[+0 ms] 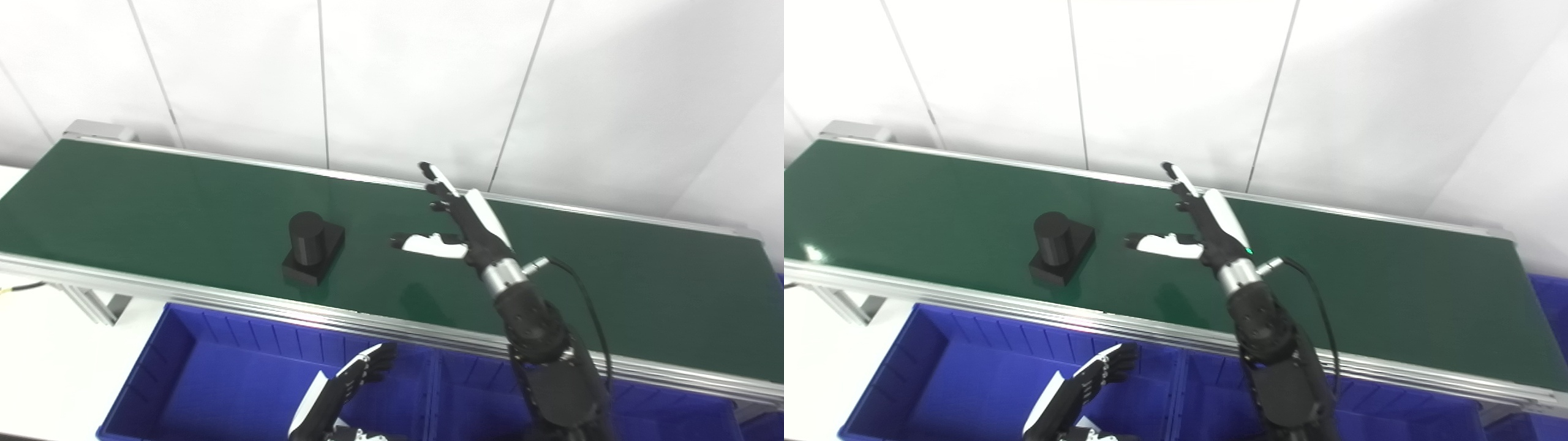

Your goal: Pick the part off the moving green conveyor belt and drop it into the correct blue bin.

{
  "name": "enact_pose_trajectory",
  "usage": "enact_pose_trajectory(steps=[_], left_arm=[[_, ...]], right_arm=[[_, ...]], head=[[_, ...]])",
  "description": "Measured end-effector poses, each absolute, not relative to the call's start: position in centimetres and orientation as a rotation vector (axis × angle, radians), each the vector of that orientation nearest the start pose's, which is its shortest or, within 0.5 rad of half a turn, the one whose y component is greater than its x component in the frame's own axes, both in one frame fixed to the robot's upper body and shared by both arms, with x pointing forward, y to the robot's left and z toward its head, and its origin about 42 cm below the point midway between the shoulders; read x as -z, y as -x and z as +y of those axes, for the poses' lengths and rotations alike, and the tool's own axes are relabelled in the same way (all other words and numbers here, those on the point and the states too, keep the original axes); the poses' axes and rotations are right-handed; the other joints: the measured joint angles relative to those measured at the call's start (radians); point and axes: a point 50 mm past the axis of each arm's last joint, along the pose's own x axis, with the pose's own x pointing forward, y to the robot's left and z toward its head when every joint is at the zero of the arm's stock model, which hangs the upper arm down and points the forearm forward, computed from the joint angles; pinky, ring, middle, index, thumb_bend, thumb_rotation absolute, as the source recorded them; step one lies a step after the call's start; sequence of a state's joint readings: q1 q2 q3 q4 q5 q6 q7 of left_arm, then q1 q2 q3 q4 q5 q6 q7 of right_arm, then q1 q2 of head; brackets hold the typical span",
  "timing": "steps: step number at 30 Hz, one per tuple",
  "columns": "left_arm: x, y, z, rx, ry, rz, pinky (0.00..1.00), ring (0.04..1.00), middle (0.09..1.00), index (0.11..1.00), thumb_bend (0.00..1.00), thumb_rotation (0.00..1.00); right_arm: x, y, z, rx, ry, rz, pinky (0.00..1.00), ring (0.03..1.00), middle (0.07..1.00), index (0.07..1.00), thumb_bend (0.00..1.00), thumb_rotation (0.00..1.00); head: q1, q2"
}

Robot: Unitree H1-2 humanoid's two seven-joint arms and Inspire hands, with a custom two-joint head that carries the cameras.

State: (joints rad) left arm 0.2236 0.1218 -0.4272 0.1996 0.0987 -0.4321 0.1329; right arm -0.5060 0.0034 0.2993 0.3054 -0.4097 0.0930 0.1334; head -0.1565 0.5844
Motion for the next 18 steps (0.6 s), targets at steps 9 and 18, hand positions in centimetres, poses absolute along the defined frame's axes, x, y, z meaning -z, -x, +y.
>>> enact_pose_trajectory(steps=[9, 18], left_arm=[[-1.4, -16.8, 15.7, 0.272, -0.112, -0.012, 0.85, 0.836, 0.836, 0.843, 0.88, 0.48], [-1.4, -16.5, 15.2, 0.264, -0.108, -0.015, 0.82, 0.821, 0.825, 0.829, 0.88, 0.47]], right_arm=[[-16.1, -42.6, -5.6, -0.498, 0.625, -0.093, 0.8, 0.912, 0.984, 0.985, 1.0, 0.58], [-14.6, -43.3, -4.2, -0.507, 0.684, -0.039, 0.83, 0.919, 0.975, 0.972, 1.0, 0.5]], head=[[-0.009, -0.003], [-0.008, 0.006]])
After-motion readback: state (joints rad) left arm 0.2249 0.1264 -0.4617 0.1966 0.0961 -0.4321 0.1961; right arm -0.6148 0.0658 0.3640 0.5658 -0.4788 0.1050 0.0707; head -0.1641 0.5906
